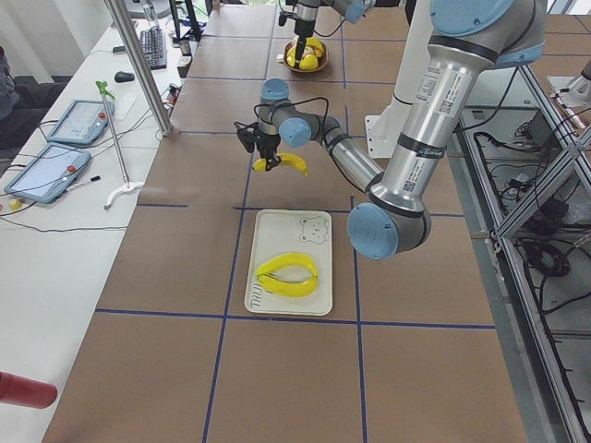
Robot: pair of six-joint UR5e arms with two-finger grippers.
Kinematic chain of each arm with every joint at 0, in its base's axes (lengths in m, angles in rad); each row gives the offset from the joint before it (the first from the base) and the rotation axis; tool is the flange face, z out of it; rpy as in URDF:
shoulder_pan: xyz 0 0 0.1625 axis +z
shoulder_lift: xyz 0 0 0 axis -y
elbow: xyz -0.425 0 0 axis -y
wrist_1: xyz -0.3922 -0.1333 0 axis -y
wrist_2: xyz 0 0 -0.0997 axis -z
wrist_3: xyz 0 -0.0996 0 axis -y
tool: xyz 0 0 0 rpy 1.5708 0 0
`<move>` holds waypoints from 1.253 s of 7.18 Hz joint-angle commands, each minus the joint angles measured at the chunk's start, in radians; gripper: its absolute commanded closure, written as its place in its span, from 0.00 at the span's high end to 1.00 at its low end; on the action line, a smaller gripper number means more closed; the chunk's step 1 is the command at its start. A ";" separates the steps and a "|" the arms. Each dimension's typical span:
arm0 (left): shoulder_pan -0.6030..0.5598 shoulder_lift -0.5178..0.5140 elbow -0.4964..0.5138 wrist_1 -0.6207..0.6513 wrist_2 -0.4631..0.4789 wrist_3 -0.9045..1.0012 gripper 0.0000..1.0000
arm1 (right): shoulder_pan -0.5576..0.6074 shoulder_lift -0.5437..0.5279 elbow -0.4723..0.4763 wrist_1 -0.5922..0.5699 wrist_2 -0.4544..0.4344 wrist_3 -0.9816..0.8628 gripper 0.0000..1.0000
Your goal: Transfer all bananas from basket to plate
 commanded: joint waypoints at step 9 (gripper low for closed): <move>-0.157 0.262 0.270 -0.372 -0.001 0.068 0.07 | 0.070 -0.016 0.018 -0.089 0.051 -0.157 1.00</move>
